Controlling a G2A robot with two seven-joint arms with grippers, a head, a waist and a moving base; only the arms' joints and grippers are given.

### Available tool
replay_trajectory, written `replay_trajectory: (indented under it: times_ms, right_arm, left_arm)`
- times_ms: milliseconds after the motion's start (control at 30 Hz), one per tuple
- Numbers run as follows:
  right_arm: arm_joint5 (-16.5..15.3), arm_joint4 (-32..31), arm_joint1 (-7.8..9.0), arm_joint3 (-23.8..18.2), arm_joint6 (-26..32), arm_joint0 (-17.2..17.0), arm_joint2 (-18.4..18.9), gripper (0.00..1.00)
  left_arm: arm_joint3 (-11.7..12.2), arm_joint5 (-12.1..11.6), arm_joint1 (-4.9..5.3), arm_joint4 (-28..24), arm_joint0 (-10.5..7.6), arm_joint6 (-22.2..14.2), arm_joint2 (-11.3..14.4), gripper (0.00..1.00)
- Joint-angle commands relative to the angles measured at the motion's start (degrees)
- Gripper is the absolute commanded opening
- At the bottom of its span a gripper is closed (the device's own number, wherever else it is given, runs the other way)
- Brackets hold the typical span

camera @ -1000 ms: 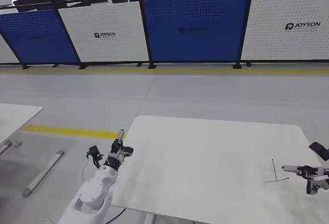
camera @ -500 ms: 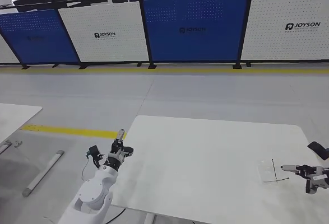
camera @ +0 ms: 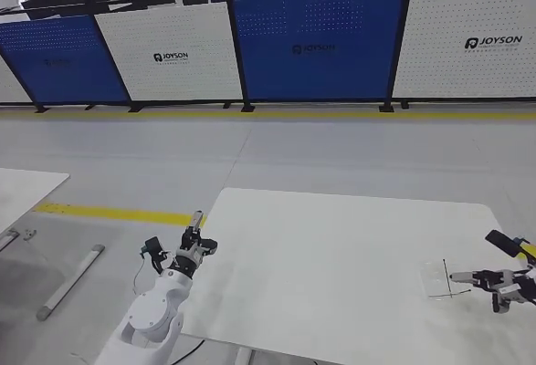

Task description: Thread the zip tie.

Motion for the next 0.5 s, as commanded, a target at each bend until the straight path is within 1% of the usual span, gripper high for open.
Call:
replay_trajectory:
  times_ms: [0, 100, 167, 200, 267, 333, 367, 400, 433, 467]
  right_arm:
    - [0.00, -0.01, 0.00, 0.00, 0.00, -0.01, 0.00, 1.00]
    - [0.00, -0.01, 0.00, 0.00, 0.00, -0.01, 0.00, 1.00]
    - [1.08, -0.61, -0.01, 0.68, -1.76, -0.29, 0.04, 1.00]
    - [2.19, -0.63, -0.11, 0.65, -3.40, -0.67, 0.00, 1.00]
    - [3.47, -1.19, -0.18, 0.76, -4.48, -0.85, -0.11, 1.00]
    - [4.02, -1.40, -0.26, 0.73, -4.89, -0.89, -0.21, 1.00]
    - [4.24, -1.45, -0.30, 0.77, -5.00, -0.88, -0.20, 0.87]
    - [4.30, -1.47, -0.32, 0.79, -4.96, -0.86, -0.21, 0.77]
    - [4.30, -1.47, -0.33, 0.85, -4.84, -0.83, -0.19, 0.59]
    - [4.13, -1.38, -0.33, 0.98, -4.46, -0.74, -0.10, 0.48]
  left_arm:
    - [0.00, 0.00, 0.00, 0.00, 0.00, 0.00, 0.00, 1.00]
    - [0.00, 0.00, 0.00, 0.00, 0.00, 0.00, 0.00, 1.00]
    - [0.00, 0.00, 0.00, 0.00, 0.00, 0.00, 0.00, 1.00]
    - [0.00, 0.00, 0.00, 0.00, 0.00, 0.00, 0.00, 1.00]
    - [0.00, 0.00, 0.00, 0.00, 0.00, 0.00, 0.00, 1.00]
    - [0.00, 0.00, 0.00, 0.00, 0.00, 0.00, 0.00, 1.00]
    - [0.00, 0.00, 0.00, 0.00, 0.00, 0.00, 0.00, 1.00]
    - [0.00, 0.00, 0.00, 0.00, 0.00, 0.00, 0.00, 1.00]
    - [0.00, 0.00, 0.00, 0.00, 0.00, 0.00, 0.00, 1.00]
    - [0.00, 0.00, 0.00, 0.00, 0.00, 0.00, 0.00, 1.00]
